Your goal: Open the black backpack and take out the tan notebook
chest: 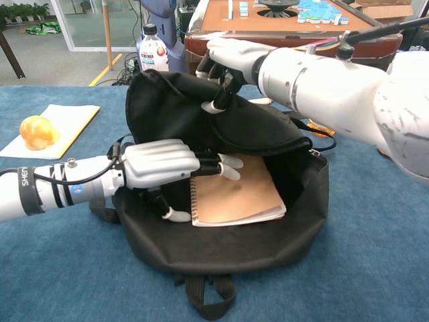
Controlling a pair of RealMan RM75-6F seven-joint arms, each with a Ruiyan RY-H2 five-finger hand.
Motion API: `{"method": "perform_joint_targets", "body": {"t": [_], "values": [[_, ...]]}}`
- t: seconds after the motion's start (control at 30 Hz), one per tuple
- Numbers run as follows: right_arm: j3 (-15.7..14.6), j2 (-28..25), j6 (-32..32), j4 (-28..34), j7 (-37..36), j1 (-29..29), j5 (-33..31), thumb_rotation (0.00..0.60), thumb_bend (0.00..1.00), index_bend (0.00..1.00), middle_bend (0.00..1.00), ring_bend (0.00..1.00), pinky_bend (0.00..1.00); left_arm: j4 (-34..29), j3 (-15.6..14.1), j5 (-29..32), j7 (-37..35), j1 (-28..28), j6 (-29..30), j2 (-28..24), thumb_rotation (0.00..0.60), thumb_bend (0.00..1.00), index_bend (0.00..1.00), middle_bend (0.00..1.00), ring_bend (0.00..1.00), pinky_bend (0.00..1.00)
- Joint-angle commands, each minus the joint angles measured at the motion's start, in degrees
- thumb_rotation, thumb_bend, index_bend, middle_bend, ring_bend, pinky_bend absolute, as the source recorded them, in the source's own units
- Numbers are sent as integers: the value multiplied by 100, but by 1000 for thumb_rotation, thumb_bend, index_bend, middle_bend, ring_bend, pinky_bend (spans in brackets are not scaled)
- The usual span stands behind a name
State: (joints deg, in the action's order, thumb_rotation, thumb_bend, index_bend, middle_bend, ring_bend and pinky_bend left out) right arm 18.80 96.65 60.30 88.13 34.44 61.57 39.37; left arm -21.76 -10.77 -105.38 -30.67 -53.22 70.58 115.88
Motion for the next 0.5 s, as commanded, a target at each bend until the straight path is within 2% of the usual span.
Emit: {"method": "perform_joint_targets", "body": {"t": [0.03, 0.5], "values": [[8, 0, 4, -11, -1, 0, -9, 600, 428, 698, 605, 474, 429, 66, 18, 43, -108, -37, -64, 88, 600, 124, 125, 51, 53, 125], [9, 51, -44, -165, -42, -7, -40, 600, 428, 698, 605, 474, 428, 236, 108, 231, -594, -129, -201, 313, 600, 129, 191, 51, 52, 125]]}}
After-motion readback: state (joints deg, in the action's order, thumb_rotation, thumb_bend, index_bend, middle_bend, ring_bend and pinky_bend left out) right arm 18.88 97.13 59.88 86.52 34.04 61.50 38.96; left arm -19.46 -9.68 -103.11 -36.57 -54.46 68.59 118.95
